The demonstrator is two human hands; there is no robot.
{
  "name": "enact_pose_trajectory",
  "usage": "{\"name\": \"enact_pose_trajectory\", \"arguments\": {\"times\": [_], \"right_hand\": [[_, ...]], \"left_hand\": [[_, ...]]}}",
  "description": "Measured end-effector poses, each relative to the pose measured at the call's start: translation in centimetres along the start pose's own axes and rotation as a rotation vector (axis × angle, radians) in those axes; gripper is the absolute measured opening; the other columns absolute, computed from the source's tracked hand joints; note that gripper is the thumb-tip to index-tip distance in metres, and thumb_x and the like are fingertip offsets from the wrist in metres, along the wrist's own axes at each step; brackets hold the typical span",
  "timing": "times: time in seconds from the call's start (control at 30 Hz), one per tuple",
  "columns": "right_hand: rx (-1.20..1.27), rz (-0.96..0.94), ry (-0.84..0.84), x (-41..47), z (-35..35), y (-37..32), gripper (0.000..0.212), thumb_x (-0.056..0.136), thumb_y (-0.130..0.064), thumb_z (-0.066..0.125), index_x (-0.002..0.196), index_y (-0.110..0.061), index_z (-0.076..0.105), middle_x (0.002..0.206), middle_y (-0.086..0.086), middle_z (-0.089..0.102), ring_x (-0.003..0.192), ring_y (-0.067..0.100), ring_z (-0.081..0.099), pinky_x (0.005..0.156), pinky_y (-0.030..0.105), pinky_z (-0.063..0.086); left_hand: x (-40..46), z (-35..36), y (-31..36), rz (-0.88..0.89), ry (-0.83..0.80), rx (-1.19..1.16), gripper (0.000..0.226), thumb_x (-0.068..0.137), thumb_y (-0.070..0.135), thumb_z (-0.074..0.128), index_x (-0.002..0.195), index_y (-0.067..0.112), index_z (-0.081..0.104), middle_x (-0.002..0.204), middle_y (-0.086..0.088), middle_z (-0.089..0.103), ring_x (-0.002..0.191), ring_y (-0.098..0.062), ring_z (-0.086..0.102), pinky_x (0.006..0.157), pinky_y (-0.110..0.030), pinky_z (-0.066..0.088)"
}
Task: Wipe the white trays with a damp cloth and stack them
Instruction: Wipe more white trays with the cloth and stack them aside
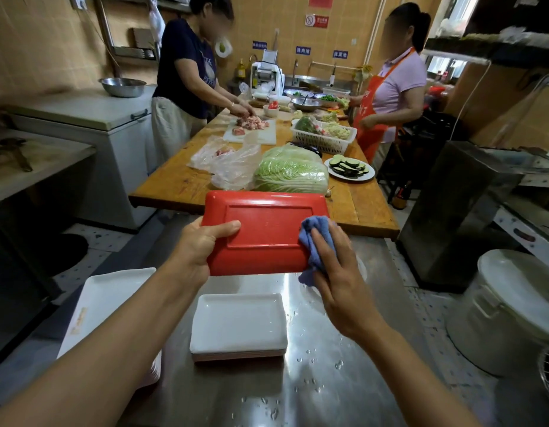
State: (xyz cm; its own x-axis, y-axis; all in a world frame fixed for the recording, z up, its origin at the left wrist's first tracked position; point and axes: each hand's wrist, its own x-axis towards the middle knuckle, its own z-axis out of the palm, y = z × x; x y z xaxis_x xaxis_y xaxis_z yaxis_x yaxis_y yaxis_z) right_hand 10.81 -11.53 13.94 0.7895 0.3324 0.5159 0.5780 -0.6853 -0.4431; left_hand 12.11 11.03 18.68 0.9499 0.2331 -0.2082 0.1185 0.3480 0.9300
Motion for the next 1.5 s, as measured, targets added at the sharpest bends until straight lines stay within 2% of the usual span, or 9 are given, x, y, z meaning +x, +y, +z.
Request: {"name": "enact_pose_trajectory", "arguments": {"times": [0.2, 0.37, 0.57, 0.67, 0.87, 0.97, 1.2, 1.33, 1.5], "right_hand": [[-0.181, -0.003, 0.06, 0.5, 3.0, -2.3, 0.052, 0.091, -0.016, 0.049, 0.142, -0.014, 0.039, 0.153, 0.005, 0.024, 0.143, 0.03, 0.016, 0.117, 0.046, 0.008], [-0.181, -0.072, 0.05, 0.9, 6.5, -7.2, 0.053, 0.089, -0.021, 0.05, 0.14, -0.014, 0.042, 0.151, 0.008, 0.032, 0.141, 0.029, 0.019, 0.114, 0.047, 0.01], [-0.176, -0.068, -0.08, 2.4, 7.1, -9.2, 0.057, 0.091, -0.044, 0.033, 0.145, -0.026, 0.031, 0.155, -0.005, 0.021, 0.144, 0.019, 0.012, 0.116, 0.039, -0.001], [-0.129, 0.009, -0.12, 3.9, 6.9, -8.5, 0.059, 0.089, -0.049, 0.03, 0.146, -0.035, 0.024, 0.156, -0.012, 0.013, 0.145, 0.013, 0.001, 0.115, 0.038, -0.006], [0.159, 0.127, -0.062, 5.1, 7.4, -7.5, 0.05, 0.098, -0.029, 0.044, 0.145, -0.024, 0.031, 0.153, 0.003, 0.021, 0.139, 0.019, 0.021, 0.112, 0.026, 0.017], [0.251, 0.2, -0.054, 5.0, 8.6, -7.8, 0.043, 0.099, -0.017, 0.042, 0.142, -0.017, 0.037, 0.134, 0.011, 0.04, 0.122, 0.021, 0.041, 0.095, 0.012, 0.024], [0.249, 0.237, -0.013, 4.7, 10.8, -8.2, 0.019, 0.095, -0.006, 0.044, 0.104, -0.008, 0.061, 0.094, 0.01, 0.057, 0.08, 0.017, 0.052, 0.069, 0.019, 0.032], [0.381, 0.256, -0.018, 4.9, 11.9, -10.2, 0.025, 0.095, -0.006, 0.039, 0.101, -0.02, 0.058, 0.085, 0.006, 0.057, 0.074, 0.019, 0.057, 0.067, 0.03, 0.046], [0.405, 0.223, -0.105, 4.4, 13.2, -11.9, 0.023, 0.1, -0.015, 0.038, 0.097, -0.013, 0.061, 0.086, 0.002, 0.058, 0.087, 0.025, 0.056, 0.078, 0.041, 0.05]], "left_hand": [[-0.6, 0.4, -0.6, -0.083, 0.041, -0.081, 0.024, 0.081, 0.007, 0.068, 0.103, 0.014, 0.062, 0.083, -0.01, 0.067, 0.064, -0.023, 0.066, 0.052, -0.036, 0.056], [-1.4, 0.4, -1.2, -0.077, 0.062, -0.135, 0.013, 0.087, 0.017, 0.064, 0.097, 0.01, 0.062, 0.08, -0.012, 0.066, 0.057, -0.02, 0.066, 0.05, -0.031, 0.057], [-2.0, -2.3, -1.0, -0.039, 0.133, -0.163, 0.016, 0.086, 0.022, 0.064, 0.094, 0.008, 0.064, 0.082, -0.014, 0.068, 0.066, -0.025, 0.066, 0.065, -0.035, 0.057], [-2.5, -4.2, -0.8, -0.026, 0.11, -0.182, 0.013, 0.087, 0.015, 0.063, 0.098, 0.008, 0.064, 0.077, -0.013, 0.071, 0.061, -0.024, 0.068, 0.058, -0.039, 0.058], [-3.2, -9.1, 0.3, -0.021, 0.133, -0.171, 0.022, 0.081, 0.016, 0.067, 0.103, 0.014, 0.063, 0.085, -0.012, 0.071, 0.066, -0.026, 0.07, 0.051, -0.036, 0.057], [-3.5, -11.1, 0.4, -0.015, 0.144, -0.156, 0.019, 0.08, 0.016, 0.068, 0.099, 0.015, 0.063, 0.083, -0.011, 0.072, 0.064, -0.023, 0.071, 0.05, -0.034, 0.056], [-4.4, -15.6, 1.0, 0.083, 0.173, -0.077, 0.018, 0.077, 0.015, 0.069, 0.094, 0.019, 0.064, 0.078, -0.004, 0.073, 0.065, -0.016, 0.071, 0.051, -0.028, 0.055], [-4.7, -17.7, 1.8, 0.388, 0.27, 0.353, 0.017, 0.078, 0.011, 0.073, 0.091, 0.018, 0.064, 0.079, 0.004, 0.068, 0.067, -0.007, 0.065, 0.059, -0.018, 0.052], [-5.5, -20.0, 1.3, 0.662, 0.207, 1.018, 0.012, 0.076, 0.022, 0.077, 0.078, 0.022, 0.066, 0.065, 0.012, 0.057, 0.057, 0.003, 0.052, 0.053, -0.01, 0.036]]}}
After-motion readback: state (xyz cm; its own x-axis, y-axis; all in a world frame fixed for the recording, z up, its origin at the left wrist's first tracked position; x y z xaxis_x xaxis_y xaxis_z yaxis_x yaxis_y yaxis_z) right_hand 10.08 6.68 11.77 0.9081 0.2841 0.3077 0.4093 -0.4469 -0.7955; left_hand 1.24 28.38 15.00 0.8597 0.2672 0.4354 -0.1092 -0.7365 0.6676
